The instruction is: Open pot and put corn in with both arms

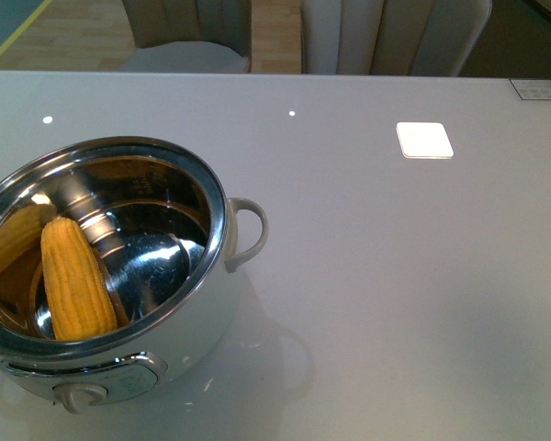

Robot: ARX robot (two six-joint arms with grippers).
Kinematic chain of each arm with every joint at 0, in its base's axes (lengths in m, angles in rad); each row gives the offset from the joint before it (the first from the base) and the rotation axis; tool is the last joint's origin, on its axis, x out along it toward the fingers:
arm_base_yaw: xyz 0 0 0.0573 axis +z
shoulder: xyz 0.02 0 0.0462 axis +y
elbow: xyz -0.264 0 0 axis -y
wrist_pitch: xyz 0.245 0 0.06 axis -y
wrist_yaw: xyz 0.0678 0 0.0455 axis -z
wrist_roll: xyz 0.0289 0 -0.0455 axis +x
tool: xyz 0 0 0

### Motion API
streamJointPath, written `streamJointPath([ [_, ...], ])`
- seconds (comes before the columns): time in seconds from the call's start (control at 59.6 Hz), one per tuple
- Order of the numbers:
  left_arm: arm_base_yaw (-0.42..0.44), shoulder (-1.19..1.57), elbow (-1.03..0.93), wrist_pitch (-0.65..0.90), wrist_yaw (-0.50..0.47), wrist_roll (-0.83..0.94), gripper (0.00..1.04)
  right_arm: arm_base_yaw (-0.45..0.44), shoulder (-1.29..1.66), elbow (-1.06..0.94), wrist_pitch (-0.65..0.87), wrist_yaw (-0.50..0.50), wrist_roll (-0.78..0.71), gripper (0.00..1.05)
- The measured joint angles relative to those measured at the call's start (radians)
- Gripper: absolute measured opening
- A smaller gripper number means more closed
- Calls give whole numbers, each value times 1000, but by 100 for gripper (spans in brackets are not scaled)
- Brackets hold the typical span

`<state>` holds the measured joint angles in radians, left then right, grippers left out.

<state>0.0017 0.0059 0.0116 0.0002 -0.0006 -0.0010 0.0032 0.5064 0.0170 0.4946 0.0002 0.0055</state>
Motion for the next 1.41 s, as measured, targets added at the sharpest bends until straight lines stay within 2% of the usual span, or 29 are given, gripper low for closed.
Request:
streamJointPath([
  [0.754,0,0,0,0,0,0,98,0,-335,0,-323,2,0,2],
  [0.855,0,0,0,0,0,0,98,0,-463,0,-479,1,0,2],
  [1.09,0,0,0,0,0,0,98,0,-500,0,-493,1,0,2],
  [1.14,0,0,0,0,0,0,98,0,-500,0,-493,0,-1,9],
  [1.257,0,0,0,0,0,0,98,0,-500,0,-493,1,-1,39],
  [1.375,0,0,0,0,0,0,98,0,-500,0,-493,1,-1,58],
  [1.408,0,0,0,0,0,0,98,0,-500,0,-493,1,-1,67],
])
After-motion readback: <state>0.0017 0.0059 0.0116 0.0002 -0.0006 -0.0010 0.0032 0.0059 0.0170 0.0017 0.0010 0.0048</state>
